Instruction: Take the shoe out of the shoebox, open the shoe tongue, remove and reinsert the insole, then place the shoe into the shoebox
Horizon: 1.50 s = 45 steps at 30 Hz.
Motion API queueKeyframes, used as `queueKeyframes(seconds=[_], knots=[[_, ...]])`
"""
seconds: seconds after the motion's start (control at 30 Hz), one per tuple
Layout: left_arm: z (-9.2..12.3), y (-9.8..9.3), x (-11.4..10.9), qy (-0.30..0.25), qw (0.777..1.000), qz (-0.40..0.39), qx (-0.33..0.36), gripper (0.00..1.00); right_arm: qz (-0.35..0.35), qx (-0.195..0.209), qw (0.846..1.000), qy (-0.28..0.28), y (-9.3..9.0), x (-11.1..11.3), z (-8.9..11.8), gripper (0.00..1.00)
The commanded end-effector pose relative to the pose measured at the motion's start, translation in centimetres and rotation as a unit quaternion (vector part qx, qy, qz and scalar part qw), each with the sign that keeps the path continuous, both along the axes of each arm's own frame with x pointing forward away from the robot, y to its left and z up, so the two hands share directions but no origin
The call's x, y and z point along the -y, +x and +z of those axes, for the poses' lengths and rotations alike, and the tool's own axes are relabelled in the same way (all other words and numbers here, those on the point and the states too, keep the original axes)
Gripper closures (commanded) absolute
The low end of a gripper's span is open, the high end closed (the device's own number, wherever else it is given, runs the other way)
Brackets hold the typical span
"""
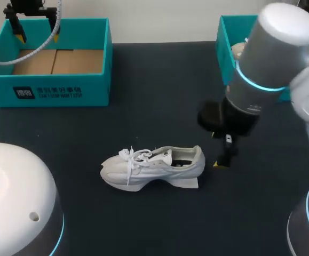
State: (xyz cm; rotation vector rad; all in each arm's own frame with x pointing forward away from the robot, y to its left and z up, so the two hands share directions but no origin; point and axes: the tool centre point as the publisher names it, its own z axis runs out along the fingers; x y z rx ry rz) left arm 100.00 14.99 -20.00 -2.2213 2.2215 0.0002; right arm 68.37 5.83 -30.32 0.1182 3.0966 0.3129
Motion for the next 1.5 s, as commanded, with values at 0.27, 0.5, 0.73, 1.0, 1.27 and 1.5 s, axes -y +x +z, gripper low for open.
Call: queueKeyframes(seconds=[0.27, 0.5, 0.73, 1.0, 1.27, 1.5], knots=[[0.0, 0.0, 0.0, 0.0, 1.0, 0.0, 0.0, 0.0, 0.034, 0.03, 0.962, 0.271, -0.1, 4.1, -2.8, 0.0], [0.0, 0.0, 0.0, 0.0, 1.0, 0.0, 0.0, 0.0, 0.076, 0.046, 0.93, 0.356, 0.0, 5.0, -4.5, 0.0], [0.0, 0.0, 0.0, 0.0, 1.0, 0.0, 0.0, 0.0, 0.082, 0.055, 0.911, 0.401, 0.2, 5.8, -6.4, 0.0], [0.0, 0.0, 0.0, 0.0, 1.0, 0.0, 0.0, 0.0, 0.059, 0.041, 0.906, 0.417, 0.4, 7.0, -8.9, 0.0], [0.0, 0.0, 0.0, 0.0, 1.0, 0.0, 0.0, 0.0, 0.044, 0.04, 0.901, 0.429, 0.8, 7.4, -10.1, 0.0], [0.0, 0.0, 0.0, 0.0, 1.0, 0.0, 0.0, 0.0, 0.041, 0.044, 0.902, 0.427, 1.0, 7.5, -10.1, 0.0]])
